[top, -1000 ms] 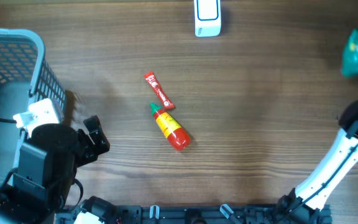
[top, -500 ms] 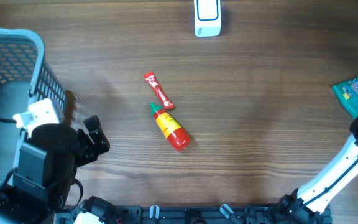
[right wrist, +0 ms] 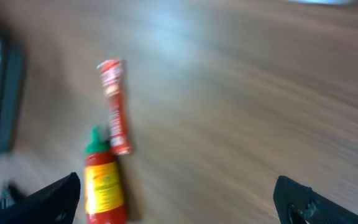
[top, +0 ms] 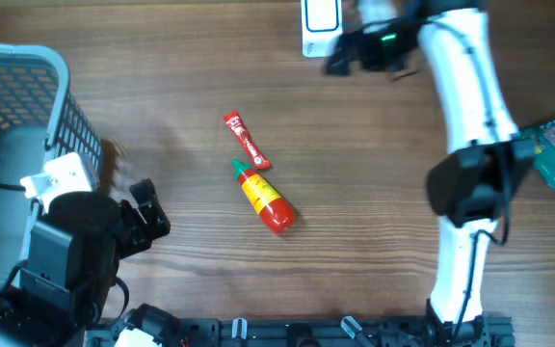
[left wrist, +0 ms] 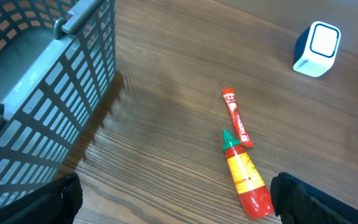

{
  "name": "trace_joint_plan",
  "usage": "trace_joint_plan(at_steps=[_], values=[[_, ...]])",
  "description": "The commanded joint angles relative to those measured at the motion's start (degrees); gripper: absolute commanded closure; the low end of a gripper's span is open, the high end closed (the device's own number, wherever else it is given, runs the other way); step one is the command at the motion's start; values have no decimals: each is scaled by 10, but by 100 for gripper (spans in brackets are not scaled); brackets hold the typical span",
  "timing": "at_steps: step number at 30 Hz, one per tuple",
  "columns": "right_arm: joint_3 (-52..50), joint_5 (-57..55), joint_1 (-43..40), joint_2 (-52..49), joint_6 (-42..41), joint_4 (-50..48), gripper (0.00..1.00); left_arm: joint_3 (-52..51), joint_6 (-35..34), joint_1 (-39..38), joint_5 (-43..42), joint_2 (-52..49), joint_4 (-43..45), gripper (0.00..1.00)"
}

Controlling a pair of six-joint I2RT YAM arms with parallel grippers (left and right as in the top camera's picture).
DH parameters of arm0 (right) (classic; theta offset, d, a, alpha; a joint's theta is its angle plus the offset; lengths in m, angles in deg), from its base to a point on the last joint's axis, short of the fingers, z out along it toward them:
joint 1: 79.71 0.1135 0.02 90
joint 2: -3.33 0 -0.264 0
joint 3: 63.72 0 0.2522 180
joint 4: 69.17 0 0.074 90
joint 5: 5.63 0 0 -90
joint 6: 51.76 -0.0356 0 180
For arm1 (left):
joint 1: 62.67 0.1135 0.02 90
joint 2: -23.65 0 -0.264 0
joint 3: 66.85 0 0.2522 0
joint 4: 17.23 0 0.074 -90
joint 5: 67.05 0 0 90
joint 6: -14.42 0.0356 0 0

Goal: Scan the item barcode
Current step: 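Grasp the red-yellow sauce bottle with the right gripper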

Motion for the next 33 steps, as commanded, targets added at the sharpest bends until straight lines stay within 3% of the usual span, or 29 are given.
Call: trace_joint_plan(at_steps=[1,5,8,12,17,22,25,28,29,33], values=[[-36,11,86,0,45,6,0,0,-3,-2,5,1,1,0],[-101,-43,187,0,37,-22,0,0,-3,-2,5,1,1,0],[-167,-134,245,-1,-35,-77,0,0,-3,-2,5,1,1,0],[-265,-162,331,-1,-95,-82,0,0,-3,-2,5,1,1,0],[-322,-271,366,-1,-200,-83,0,0,-3,-2,5,1,1,0],[-365,-272,372,-1,-210,-118,1,0,-3,-2,5,1,1,0],[-384,-268,364,-1,-233,-130,23,0,-3,-2,5,1,1,0],[-385,-227,353,0,-242,-129,34,0,-3,-2,5,1,1,0],[-385,-202,348,0,-241,-128,42,0,-3,-2,5,1,1,0],[-377,-48,311,14,-191,-115,45,0,-3,-2,5,1,1,0]])
